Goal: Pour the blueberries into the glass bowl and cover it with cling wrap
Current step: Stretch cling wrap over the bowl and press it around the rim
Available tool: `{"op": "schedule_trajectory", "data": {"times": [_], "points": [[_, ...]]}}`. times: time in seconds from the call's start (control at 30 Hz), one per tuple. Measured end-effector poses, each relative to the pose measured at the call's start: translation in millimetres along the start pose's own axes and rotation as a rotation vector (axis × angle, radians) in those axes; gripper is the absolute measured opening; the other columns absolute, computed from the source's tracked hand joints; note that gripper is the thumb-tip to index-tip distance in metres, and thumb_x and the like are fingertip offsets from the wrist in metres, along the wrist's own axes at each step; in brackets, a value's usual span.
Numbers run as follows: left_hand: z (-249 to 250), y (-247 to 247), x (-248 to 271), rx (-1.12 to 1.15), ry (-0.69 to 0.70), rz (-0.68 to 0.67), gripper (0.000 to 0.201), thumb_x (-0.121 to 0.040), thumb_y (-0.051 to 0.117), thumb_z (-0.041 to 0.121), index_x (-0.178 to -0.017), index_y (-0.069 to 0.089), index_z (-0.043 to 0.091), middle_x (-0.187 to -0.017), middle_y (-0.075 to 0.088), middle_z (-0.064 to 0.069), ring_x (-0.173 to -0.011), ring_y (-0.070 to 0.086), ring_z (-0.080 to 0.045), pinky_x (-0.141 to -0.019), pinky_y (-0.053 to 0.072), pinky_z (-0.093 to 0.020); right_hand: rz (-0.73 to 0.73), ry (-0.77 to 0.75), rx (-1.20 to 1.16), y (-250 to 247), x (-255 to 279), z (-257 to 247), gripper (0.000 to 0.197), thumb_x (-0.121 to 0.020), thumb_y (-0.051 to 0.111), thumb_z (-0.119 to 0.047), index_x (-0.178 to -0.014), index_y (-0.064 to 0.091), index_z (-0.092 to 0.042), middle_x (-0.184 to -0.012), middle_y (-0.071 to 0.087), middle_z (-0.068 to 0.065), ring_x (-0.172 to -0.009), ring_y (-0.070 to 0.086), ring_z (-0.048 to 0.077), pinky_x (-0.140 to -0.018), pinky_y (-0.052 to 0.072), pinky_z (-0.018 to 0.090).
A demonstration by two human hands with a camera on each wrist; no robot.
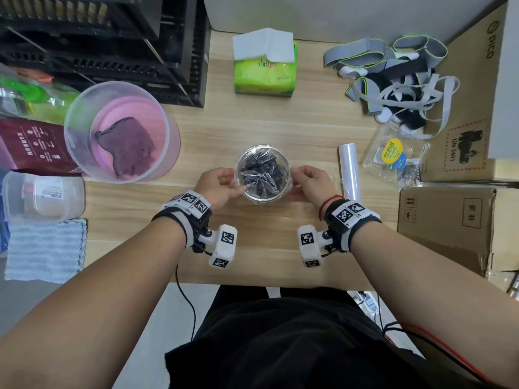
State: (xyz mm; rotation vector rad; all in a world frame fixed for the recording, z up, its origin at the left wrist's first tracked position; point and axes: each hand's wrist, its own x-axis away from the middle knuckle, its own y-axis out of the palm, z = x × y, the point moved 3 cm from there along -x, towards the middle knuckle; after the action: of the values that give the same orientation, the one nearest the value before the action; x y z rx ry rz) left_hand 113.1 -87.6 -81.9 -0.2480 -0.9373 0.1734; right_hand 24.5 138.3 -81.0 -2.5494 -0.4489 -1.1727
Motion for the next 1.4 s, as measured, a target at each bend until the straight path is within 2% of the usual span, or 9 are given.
{"op": "schedule_trajectory", "data": {"times": [0.13, 0.37, 0.53, 0.73, 0.9, 0.97, 1.13, 1.23, 1.4], "points": [[-3.2, -3.1, 0.3, -0.102, -0.027, -0.057, 0.064, -0.072, 0.087, 0.029, -0.129, 0.063, 0.012, -0.122, 0.069, 0.000, -0.114, 0.063, -0.017, -0.106, 0.045, -0.039, -0.187, 0.036, 0.200, 1.3, 9.2, 9.1, 0.051, -0.079, 0.078, -0.041, -0.114, 0.061, -0.008, -0.102, 0.072, 0.009, -0.081, 0.074, 0.019, -0.067, 0.060, 0.030], [1.9, -0.9, 5.1, -0.010, -0.008, -0.041, 0.025, -0.082, 0.079, 0.020, -0.100, 0.075, 0.003, -0.091, 0.078, -0.008, -0.079, 0.076, -0.013, -0.077, 0.060, -0.023, -0.204, 0.059, 0.204, 14.5, 11.0, 17.9, 0.029, -0.086, 0.073, -0.023, -0.090, 0.070, 0.006, -0.078, 0.072, 0.015, -0.064, 0.069, 0.017, -0.067, 0.061, 0.024], [8.8, 8.1, 7.0, 0.041, -0.006, -0.039, 0.019, -0.095, 0.065, 0.019, -0.100, 0.074, 0.003, -0.085, 0.077, -0.007, -0.072, 0.075, -0.012, -0.069, 0.059, -0.021, -0.098, -0.036, 0.134, 10.1, 9.9, 14.6, 0.019, -0.087, 0.073, -0.024, -0.078, 0.069, -0.008, -0.082, 0.075, 0.013, -0.075, 0.072, 0.021, -0.076, 0.060, 0.033], [30.4, 23.3, 5.4, 0.097, -0.013, -0.031, 0.031, -0.101, 0.054, 0.026, -0.097, 0.073, 0.002, -0.089, 0.076, -0.012, -0.078, 0.072, -0.020, -0.079, 0.061, -0.030, -0.121, 0.030, -0.076, 12.3, 3.2, 11.6, 0.039, -0.080, 0.080, -0.022, -0.107, 0.065, 0.001, -0.105, 0.073, 0.021, -0.095, 0.072, 0.031, -0.085, 0.059, 0.044], [32.5, 15.6, -4.4, 0.055, -0.007, 0.111, 0.026, -0.100, 0.056, 0.033, -0.085, 0.067, 0.015, -0.079, 0.076, -0.007, -0.077, 0.075, -0.028, -0.080, 0.062, -0.042, -0.126, -0.001, 0.012, 19.8, 2.7, 5.6, 0.025, -0.090, 0.069, -0.017, -0.098, 0.071, 0.007, -0.100, 0.072, 0.028, -0.088, 0.071, 0.033, -0.088, 0.059, 0.043], [36.1, 12.1, -3.9, -0.049, 0.038, 0.153, 0.016, -0.093, 0.066, 0.035, -0.098, 0.061, 0.020, -0.090, 0.074, -0.001, -0.082, 0.074, -0.024, -0.085, 0.059, -0.038, -0.110, -0.017, 0.035, 19.6, 2.8, 4.0, 0.025, -0.090, 0.070, -0.018, -0.093, 0.071, 0.007, -0.098, 0.072, 0.028, -0.082, 0.068, 0.027, -0.088, 0.059, 0.042], [57.9, 15.4, -4.7, -0.299, 0.268, 0.133, 0.108, -0.065, 0.092, 0.029, -0.151, 0.027, 0.025, -0.143, 0.041, -0.007, -0.117, 0.050, -0.017, -0.102, 0.036, -0.024, -0.151, -0.008, 0.014, 11.6, 8.4, 0.5, 0.021, -0.089, 0.071, -0.017, -0.087, 0.070, 0.004, -0.083, 0.073, 0.014, -0.073, 0.066, 0.017, -0.076, 0.060, 0.033], [66.0, 22.3, -9.4, -0.450, 0.350, 0.060, 0.126, -0.057, 0.096, 0.025, -0.156, 0.017, 0.030, -0.145, 0.031, -0.008, -0.127, 0.045, -0.021, -0.101, 0.029, -0.020, -0.169, -0.026, -0.039, 8.1, 11.7, -4.1, 0.012, -0.089, 0.069, -0.013, -0.090, 0.070, -0.001, -0.080, 0.071, 0.006, -0.067, 0.066, 0.010, -0.064, 0.057, 0.024], [72.4, 26.8, -16.7, -0.581, 0.366, 0.030, 0.137, -0.052, 0.097, 0.033, -0.157, 0.010, 0.033, -0.144, 0.034, -0.006, -0.128, 0.048, -0.026, -0.104, 0.042, -0.036, -0.181, 0.038, -0.128, 2.2, 10.0, -1.8, 0.016, -0.088, 0.071, -0.021, -0.090, 0.072, -0.006, -0.078, 0.071, 0.002, -0.065, 0.065, 0.010, -0.064, 0.055, 0.025]]}}
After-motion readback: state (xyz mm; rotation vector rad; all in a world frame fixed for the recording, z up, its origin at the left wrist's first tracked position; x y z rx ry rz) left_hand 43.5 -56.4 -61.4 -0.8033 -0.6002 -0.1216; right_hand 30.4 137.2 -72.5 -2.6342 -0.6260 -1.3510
